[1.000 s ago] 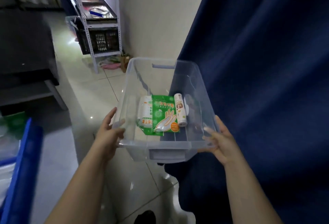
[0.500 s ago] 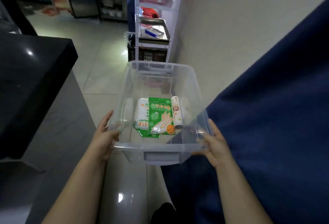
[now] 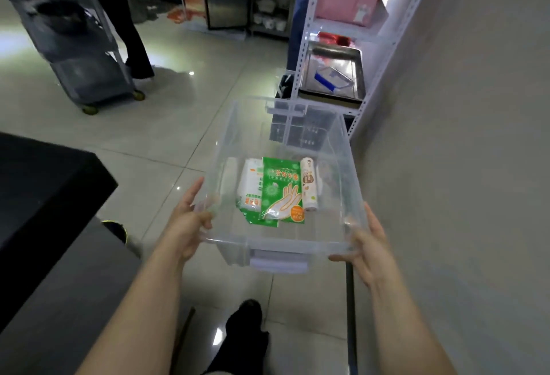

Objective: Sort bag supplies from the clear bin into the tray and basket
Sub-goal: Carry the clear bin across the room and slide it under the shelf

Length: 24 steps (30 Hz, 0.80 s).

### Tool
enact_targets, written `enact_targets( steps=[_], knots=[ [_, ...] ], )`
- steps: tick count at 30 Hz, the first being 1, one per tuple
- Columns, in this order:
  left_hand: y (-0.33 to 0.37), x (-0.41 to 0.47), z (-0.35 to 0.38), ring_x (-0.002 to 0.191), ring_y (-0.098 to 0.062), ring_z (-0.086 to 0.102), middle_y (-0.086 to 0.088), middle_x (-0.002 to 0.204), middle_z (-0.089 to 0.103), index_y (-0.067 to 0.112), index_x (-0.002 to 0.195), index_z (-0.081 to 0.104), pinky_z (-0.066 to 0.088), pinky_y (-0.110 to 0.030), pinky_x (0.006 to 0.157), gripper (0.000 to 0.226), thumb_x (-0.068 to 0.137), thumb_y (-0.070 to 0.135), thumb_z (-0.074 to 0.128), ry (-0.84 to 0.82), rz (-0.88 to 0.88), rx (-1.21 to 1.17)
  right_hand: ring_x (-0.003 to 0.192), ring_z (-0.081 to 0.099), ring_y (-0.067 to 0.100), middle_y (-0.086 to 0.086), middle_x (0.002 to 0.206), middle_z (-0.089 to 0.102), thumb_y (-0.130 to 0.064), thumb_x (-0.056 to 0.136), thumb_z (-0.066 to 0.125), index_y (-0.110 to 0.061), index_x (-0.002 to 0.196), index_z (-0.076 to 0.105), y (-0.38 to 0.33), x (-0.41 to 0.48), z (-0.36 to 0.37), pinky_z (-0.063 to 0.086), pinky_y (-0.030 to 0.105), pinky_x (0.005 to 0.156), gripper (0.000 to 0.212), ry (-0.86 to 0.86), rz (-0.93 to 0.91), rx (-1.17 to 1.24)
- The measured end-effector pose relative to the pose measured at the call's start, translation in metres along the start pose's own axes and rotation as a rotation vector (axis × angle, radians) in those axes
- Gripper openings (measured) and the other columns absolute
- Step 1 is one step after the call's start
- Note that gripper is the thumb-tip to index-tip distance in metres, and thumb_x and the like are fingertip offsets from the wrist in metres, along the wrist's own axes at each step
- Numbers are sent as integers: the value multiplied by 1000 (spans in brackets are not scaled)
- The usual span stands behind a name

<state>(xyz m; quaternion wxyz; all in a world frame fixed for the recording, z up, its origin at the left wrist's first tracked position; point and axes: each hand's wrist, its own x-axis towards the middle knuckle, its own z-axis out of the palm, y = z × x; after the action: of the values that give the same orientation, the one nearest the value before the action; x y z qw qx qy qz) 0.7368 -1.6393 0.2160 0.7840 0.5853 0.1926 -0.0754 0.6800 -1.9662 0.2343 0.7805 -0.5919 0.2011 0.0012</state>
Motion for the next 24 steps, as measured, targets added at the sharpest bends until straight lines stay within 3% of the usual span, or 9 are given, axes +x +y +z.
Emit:
enact_targets(
  steps=[2, 5, 8, 12, 18, 22, 24],
  knots=[
    [18, 60, 8, 90, -26, 51, -12, 117, 62, 37, 136, 47, 44, -27, 63, 97, 65, -27, 32, -1, -34, -17, 84, 60, 38, 14, 114, 64, 4, 85, 51, -34, 126, 55, -10, 56, 22, 54, 46, 49, 56, -18, -9, -18],
    [50, 144, 19, 78, -19, 55, -13, 114, 64, 35, 137, 47, 42, -30, 69, 94, 68, -27, 32, 28, -72, -46, 81, 62, 39, 17, 118, 61, 6, 86, 45, -30, 126, 54, -33, 135, 58, 53, 47, 51, 55, -65, -38, -43],
    [82, 218, 25, 89, -23, 51, -9, 117, 64, 35, 137, 47, 39, -28, 70, 95, 65, -26, 32, 54, -86, -48, 90, 68, 37, 0, 115, 67, 1, 90, 48, -43, 122, 56, -53, 209, 94, 53, 53, 53, 55, -70, -45, -89],
    [124, 309, 25, 100, -29, 55, -7, 122, 62, 41, 134, 48, 40, -30, 78, 90, 73, -23, 30, 77, -73, -28, 103, 64, 36, 3, 124, 61, -12, 92, 56, -40, 128, 52, -79, 305, 140, 55, 58, 60, 46, -154, -32, -145],
    [191, 463, 29, 99, -28, 56, -6, 121, 61, 42, 135, 47, 39, -31, 71, 97, 66, -24, 30, 126, -24, -47, 90, 69, 22, -17, 111, 66, -17, 84, 63, -48, 122, 54, -109, 474, 232, 56, 52, 57, 50, -174, -11, -92],
    [246, 562, 37, 95, -29, 54, -4, 106, 64, 40, 138, 44, 42, -32, 62, 90, 72, -22, 38, 183, 9, -44, 101, 61, 33, 0, 123, 57, -10, 91, 58, -47, 119, 57, -136, 596, 292, 55, 55, 58, 46, -195, 55, -40],
    [274, 605, 37, 94, -29, 55, -1, 106, 65, 43, 136, 44, 45, -29, 56, 90, 71, -20, 40, 194, 12, -25, 103, 62, 36, 6, 127, 56, -9, 92, 58, -44, 123, 56, -149, 651, 322, 53, 64, 61, 47, -244, 79, -35]
  ],
)
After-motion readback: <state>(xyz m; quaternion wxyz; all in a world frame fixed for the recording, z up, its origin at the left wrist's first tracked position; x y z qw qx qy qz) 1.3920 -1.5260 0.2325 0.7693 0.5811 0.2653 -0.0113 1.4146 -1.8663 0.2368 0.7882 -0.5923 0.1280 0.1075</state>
